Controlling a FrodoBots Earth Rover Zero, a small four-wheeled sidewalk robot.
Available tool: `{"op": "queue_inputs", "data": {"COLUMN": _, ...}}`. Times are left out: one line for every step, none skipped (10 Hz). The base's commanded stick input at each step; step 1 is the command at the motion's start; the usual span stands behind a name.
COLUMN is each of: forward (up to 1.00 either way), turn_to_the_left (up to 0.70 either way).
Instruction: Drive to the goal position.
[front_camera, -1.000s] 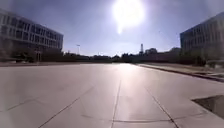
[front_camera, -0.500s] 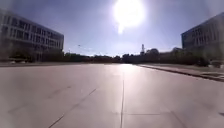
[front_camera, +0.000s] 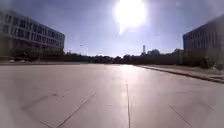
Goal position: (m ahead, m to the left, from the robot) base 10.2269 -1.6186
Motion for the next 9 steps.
{"op": "queue_inputs", "data": {"forward": 0.0, "turn_to_the_left": 1.0}}
{"op": "queue_inputs", "data": {"forward": 0.36, "turn_to_the_left": 0.78}}
{"op": "queue_inputs", "data": {"forward": 1.0, "turn_to_the_left": 0.4}}
{"op": "queue_inputs", "data": {"forward": 1.0, "turn_to_the_left": 0.4}}
{"op": "queue_inputs", "data": {"forward": 1.0, "turn_to_the_left": 0.4}}
{"op": "queue_inputs", "data": {"forward": 1.0, "turn_to_the_left": 0.18}}
{"op": "queue_inputs", "data": {"forward": 1.0, "turn_to_the_left": 0.0}}
{"op": "queue_inputs", "data": {"forward": 1.0, "turn_to_the_left": -0.09}}
{"op": "queue_inputs", "data": {"forward": 1.0, "turn_to_the_left": -0.32}}
